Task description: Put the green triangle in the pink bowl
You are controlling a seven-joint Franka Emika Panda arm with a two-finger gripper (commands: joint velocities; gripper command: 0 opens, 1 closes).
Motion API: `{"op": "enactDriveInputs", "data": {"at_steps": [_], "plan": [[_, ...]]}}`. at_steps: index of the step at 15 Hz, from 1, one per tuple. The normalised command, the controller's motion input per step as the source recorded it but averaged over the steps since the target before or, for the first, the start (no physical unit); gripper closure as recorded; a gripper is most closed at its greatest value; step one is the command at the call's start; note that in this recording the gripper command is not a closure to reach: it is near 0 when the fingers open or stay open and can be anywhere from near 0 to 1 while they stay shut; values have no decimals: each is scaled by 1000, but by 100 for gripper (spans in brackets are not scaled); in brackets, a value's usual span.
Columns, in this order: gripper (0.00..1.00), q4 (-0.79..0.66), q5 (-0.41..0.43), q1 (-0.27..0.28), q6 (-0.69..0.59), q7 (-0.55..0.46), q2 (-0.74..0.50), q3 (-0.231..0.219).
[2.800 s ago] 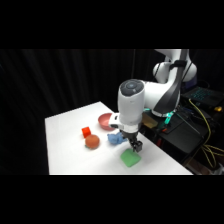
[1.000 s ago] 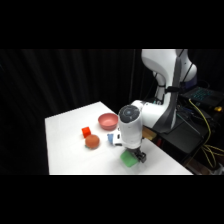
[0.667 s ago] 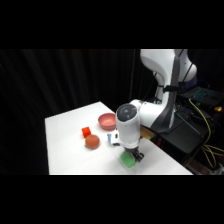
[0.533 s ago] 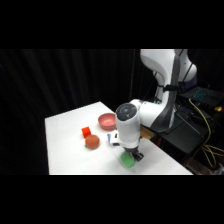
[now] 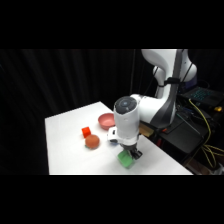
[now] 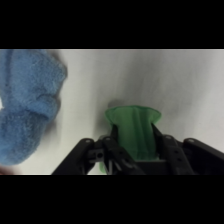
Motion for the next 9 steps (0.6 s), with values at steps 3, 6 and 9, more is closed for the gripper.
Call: {"op": "enactDriveInputs", "data": {"at_steps": [3,6,9], "plan": [[100,-137,-57,-107,-157,-78,-485,-60],[100,-253,10,-170,11,-56,-476,-46],[100,-332,95,-193,103,-32,-463,-45]]}}
